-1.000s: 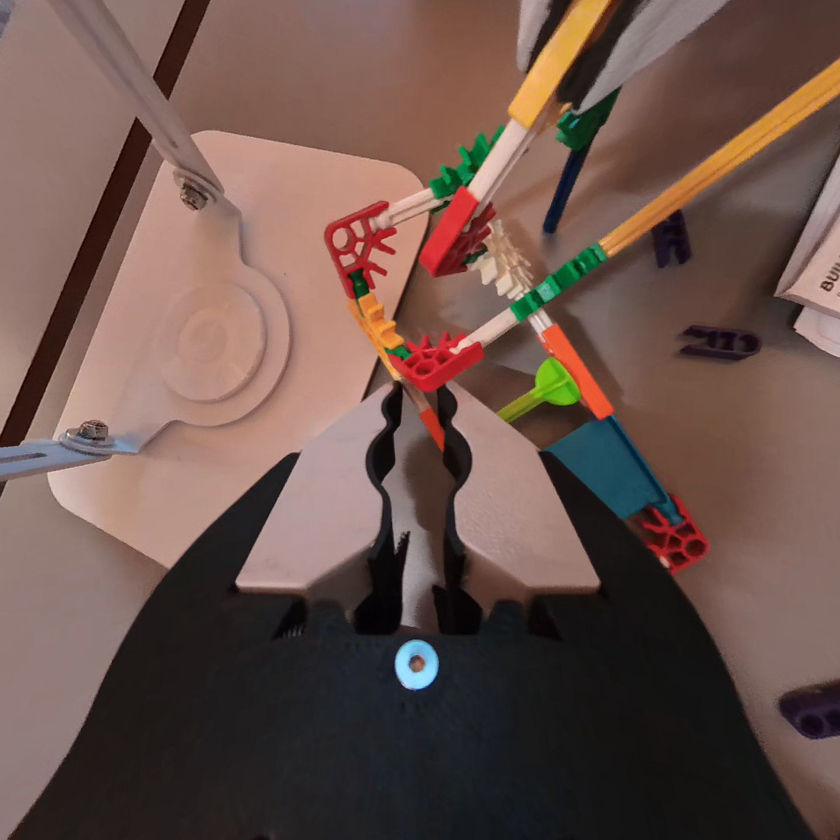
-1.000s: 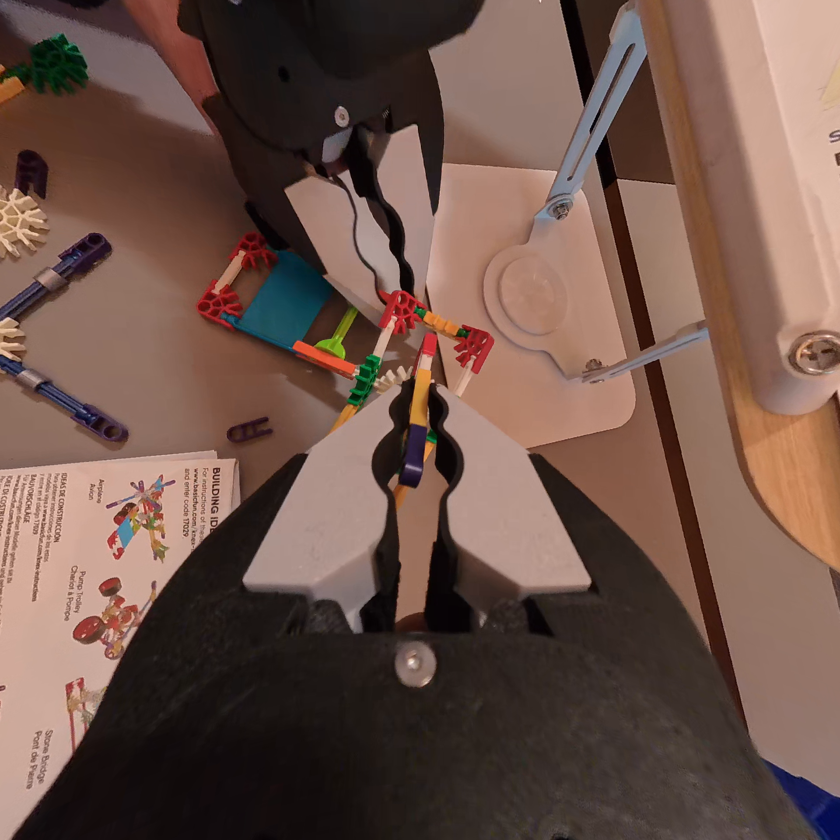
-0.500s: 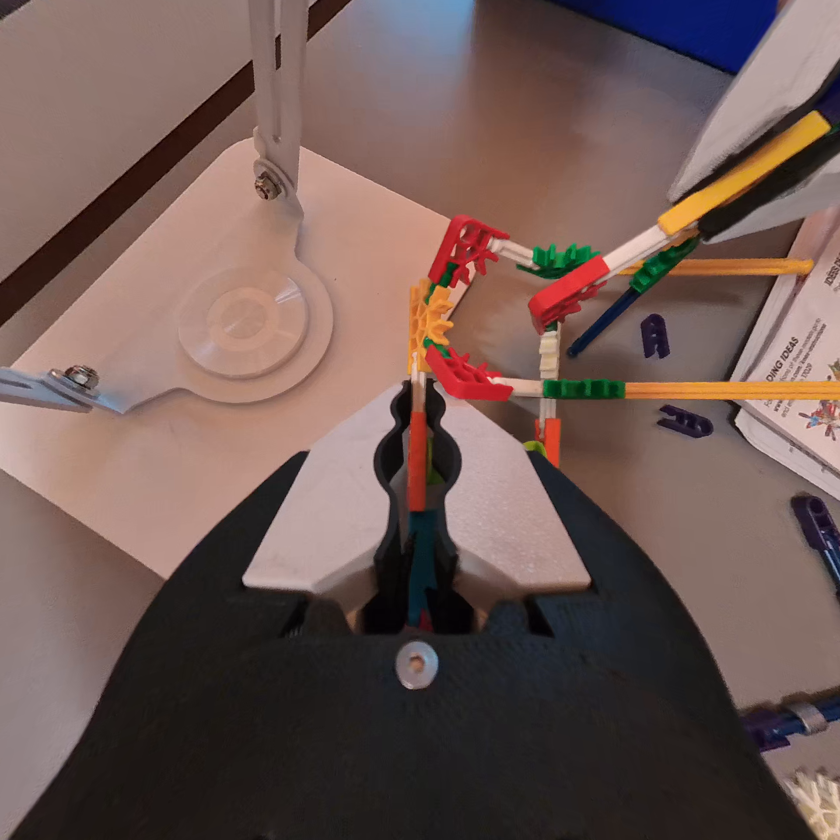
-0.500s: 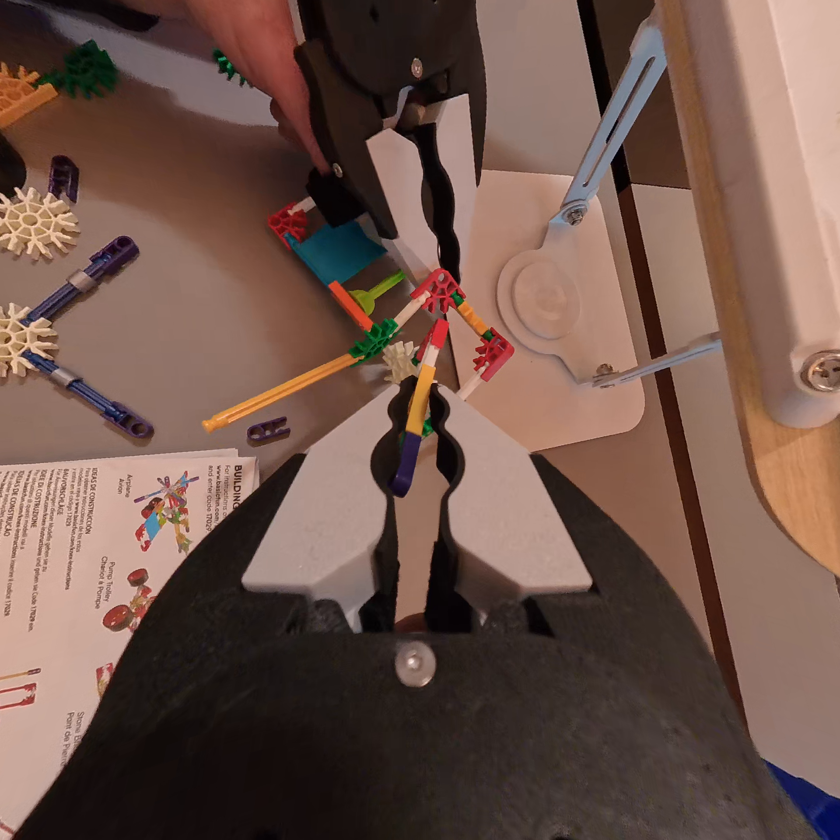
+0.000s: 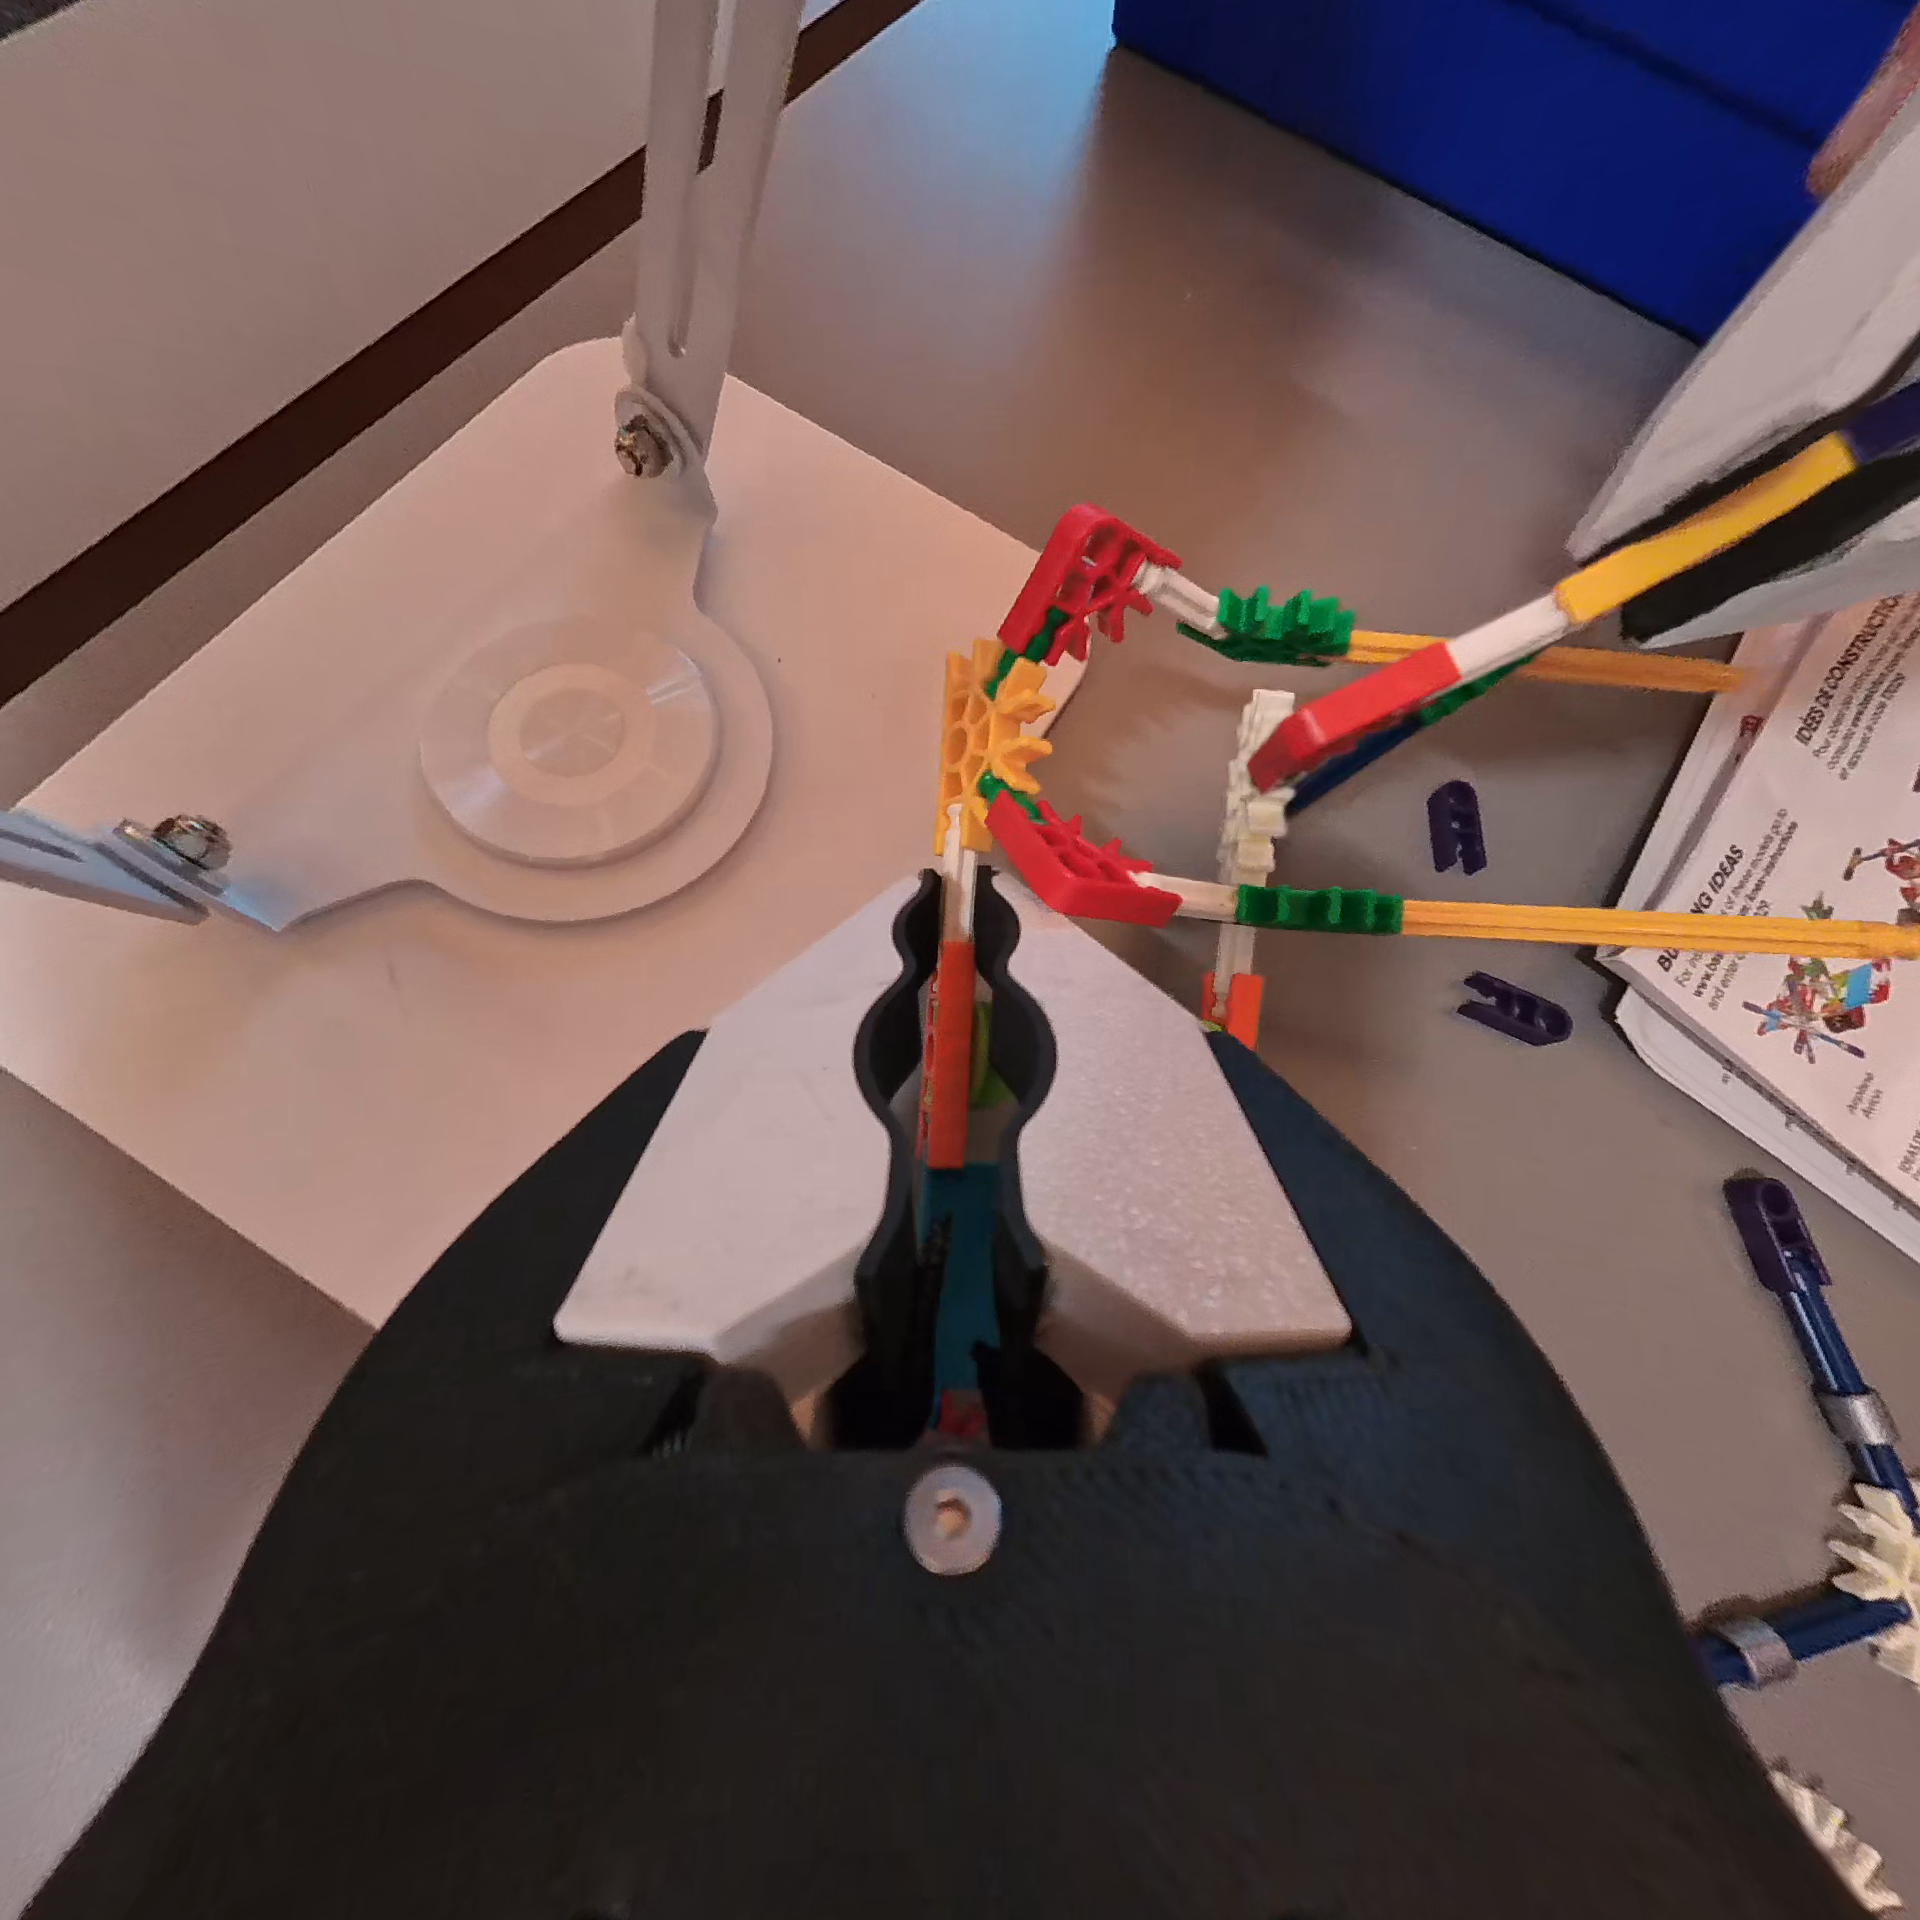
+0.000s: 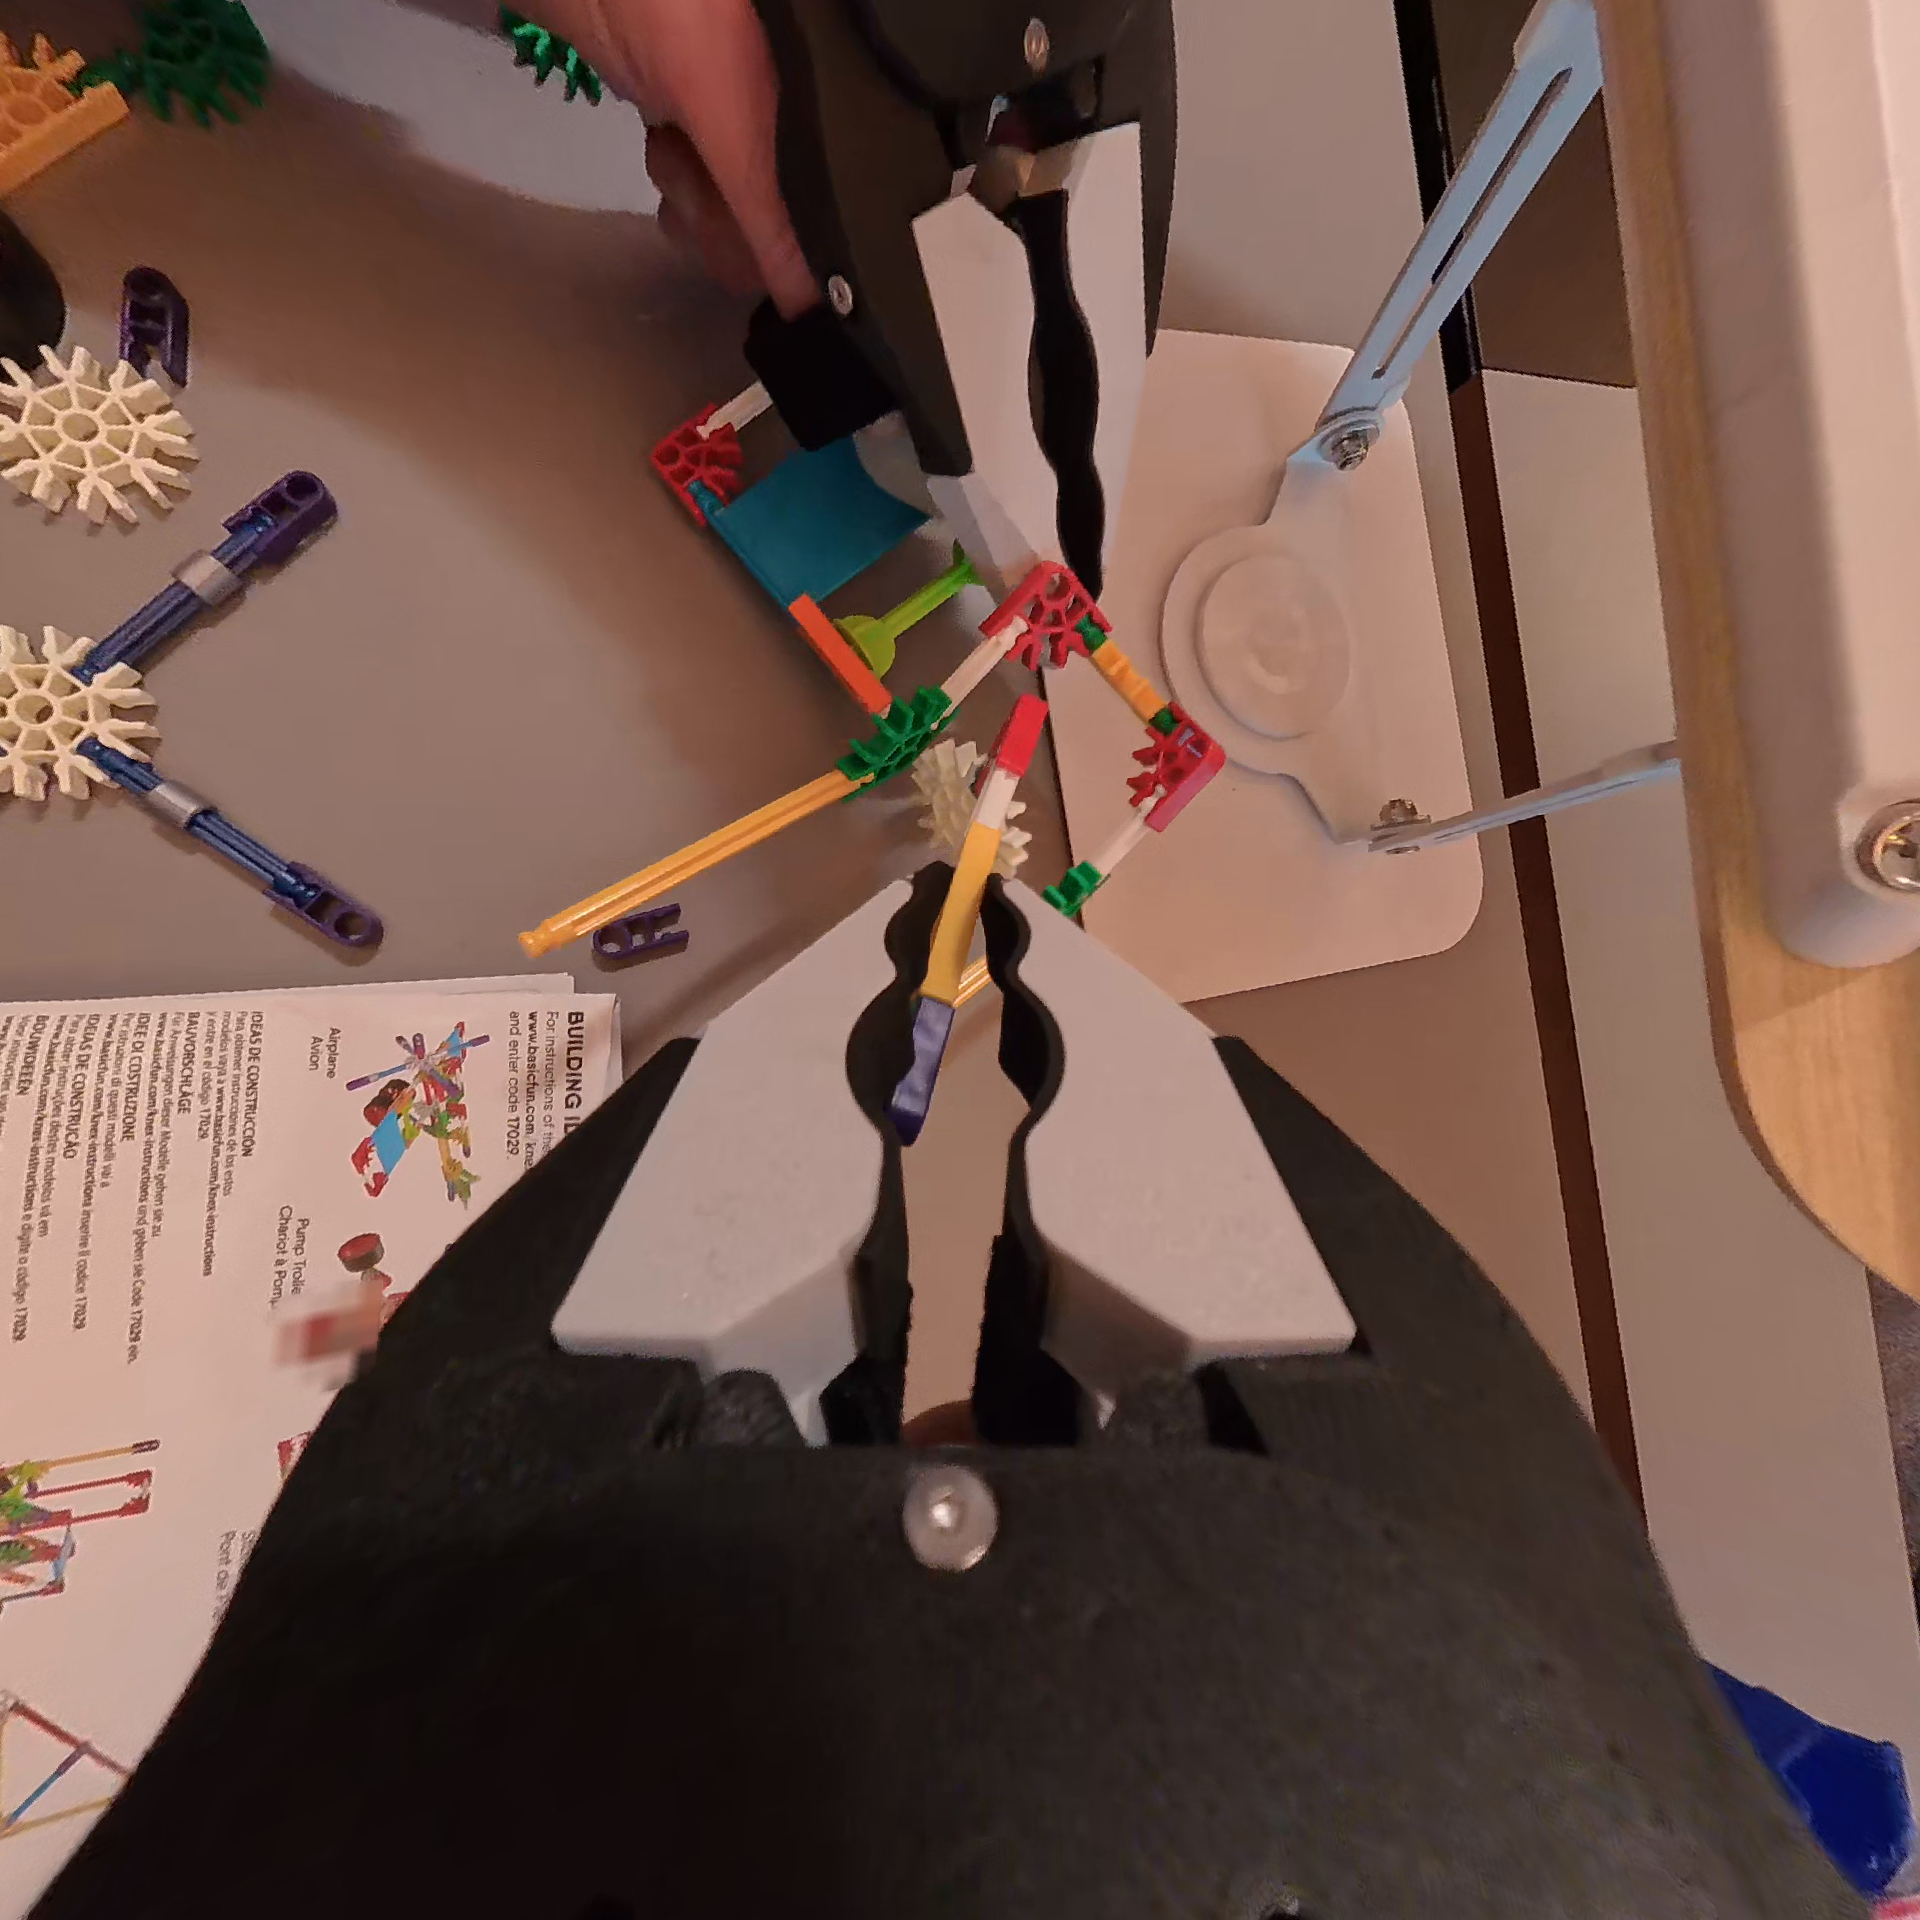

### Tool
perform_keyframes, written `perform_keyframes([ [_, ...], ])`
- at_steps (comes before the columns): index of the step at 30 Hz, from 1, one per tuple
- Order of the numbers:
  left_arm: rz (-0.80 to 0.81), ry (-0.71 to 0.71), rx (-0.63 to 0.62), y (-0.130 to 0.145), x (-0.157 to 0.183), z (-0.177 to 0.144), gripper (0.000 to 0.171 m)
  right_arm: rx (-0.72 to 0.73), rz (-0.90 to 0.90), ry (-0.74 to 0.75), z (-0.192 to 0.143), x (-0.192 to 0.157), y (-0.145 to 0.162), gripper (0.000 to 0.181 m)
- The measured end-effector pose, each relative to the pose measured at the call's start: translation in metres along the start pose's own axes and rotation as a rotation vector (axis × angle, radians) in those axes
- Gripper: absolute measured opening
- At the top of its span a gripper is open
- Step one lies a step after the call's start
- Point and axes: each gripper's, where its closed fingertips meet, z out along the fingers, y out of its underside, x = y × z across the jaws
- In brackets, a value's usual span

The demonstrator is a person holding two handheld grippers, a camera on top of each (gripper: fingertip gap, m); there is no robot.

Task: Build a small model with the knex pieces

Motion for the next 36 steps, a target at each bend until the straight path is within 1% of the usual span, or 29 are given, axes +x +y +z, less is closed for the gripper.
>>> perform_keyframes([
  [5,-0.021,-0.005,0.012,-0.003,-0.004,-0.005,0.003,-0.024,-0.012,-0.012,0.0,-0.003,0.003,0.007],
  [14,-0.042,0.018,0.011,-0.004,0.0,-0.004,0.003,-0.07,-0.038,-0.054,-0.003,-0.013,0.01,0.007],
  [24,-0.066,0.074,-0.009,-0.002,0.011,-0.003,0.004,-0.149,-0.084,-0.153,0.002,-0.035,0.025,0.007],
  [32,-0.103,0.161,0.011,-0.003,0.02,-0.005,0.004,-0.205,-0.09,-0.202,0.011,-0.043,0.039,0.006],
  [36,-0.1,0.169,0.014,-0.004,0.021,-0.006,0.004,-0.223,-0.089,-0.213,0.015,-0.044,0.044,0.006],
])
